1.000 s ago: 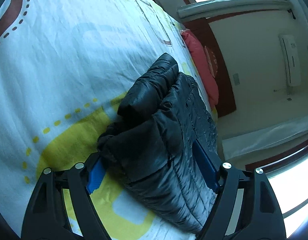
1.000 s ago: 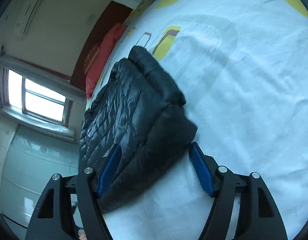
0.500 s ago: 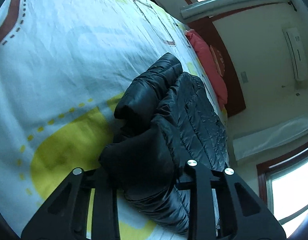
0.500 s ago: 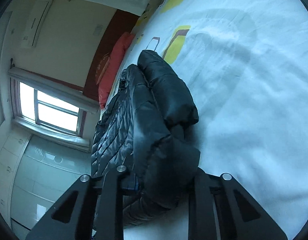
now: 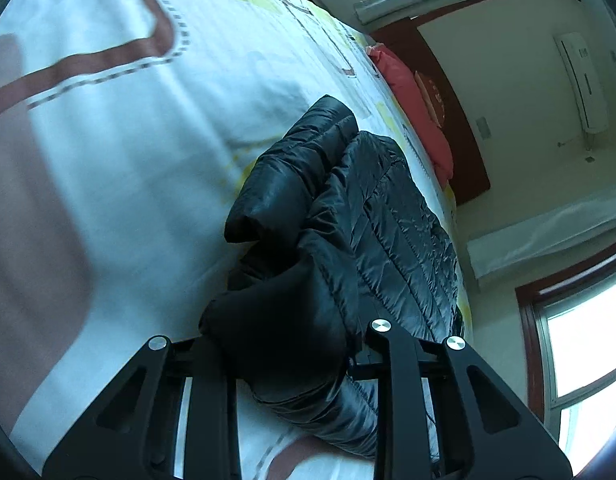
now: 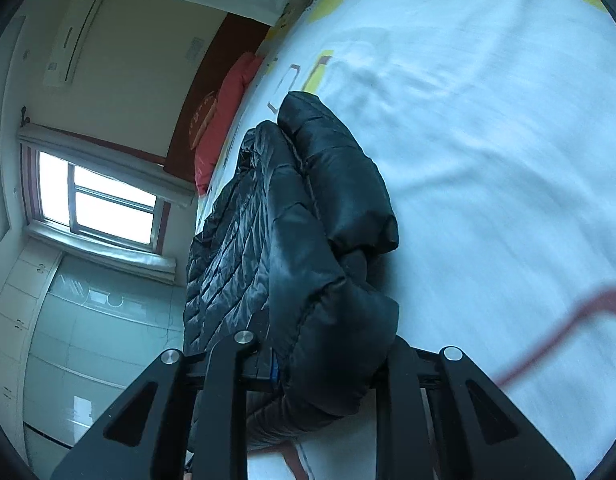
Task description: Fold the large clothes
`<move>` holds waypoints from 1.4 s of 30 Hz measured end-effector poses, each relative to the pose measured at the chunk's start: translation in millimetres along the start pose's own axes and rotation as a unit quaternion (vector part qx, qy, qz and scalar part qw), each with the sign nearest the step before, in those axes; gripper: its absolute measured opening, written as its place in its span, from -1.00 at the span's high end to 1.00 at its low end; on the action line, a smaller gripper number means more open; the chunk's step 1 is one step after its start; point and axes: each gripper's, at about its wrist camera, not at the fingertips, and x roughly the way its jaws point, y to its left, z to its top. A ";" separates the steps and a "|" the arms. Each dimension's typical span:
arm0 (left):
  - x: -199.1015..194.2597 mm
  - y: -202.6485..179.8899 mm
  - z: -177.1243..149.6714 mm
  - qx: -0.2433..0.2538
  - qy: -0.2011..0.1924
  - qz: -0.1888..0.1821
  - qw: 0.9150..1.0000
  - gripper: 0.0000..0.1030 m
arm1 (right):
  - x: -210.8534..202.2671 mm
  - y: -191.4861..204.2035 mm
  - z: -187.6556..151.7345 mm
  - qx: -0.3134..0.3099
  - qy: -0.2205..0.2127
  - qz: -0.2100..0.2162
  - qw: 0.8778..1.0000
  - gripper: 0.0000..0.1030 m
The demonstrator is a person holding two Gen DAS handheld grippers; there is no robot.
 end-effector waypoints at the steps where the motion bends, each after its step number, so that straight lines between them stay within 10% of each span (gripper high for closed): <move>1: -6.9 3.8 -4.5 0.000 0.001 0.001 1.000 0.50 | -5.2 -3.3 -4.9 0.003 0.003 0.001 1.000 0.59; 10: -39.6 23.5 -27.5 0.000 0.001 -0.001 1.000 0.49 | -26.2 -17.9 -16.5 0.008 0.011 0.005 1.000 0.57; 21: -61.6 41.0 -25.4 -0.022 -0.024 0.018 0.999 -0.26 | -43.6 -37.2 -8.1 0.042 -0.029 0.003 0.999 -0.11; 28: -45.5 45.8 -24.3 0.003 -0.005 0.022 1.000 0.21 | -30.5 -42.1 3.5 0.031 -0.023 -0.007 0.999 0.33; 42: -95.5 36.8 -12.4 0.090 -0.044 0.121 0.988 -0.20 | -68.6 -26.0 18.7 -0.038 -0.058 -0.080 0.994 0.13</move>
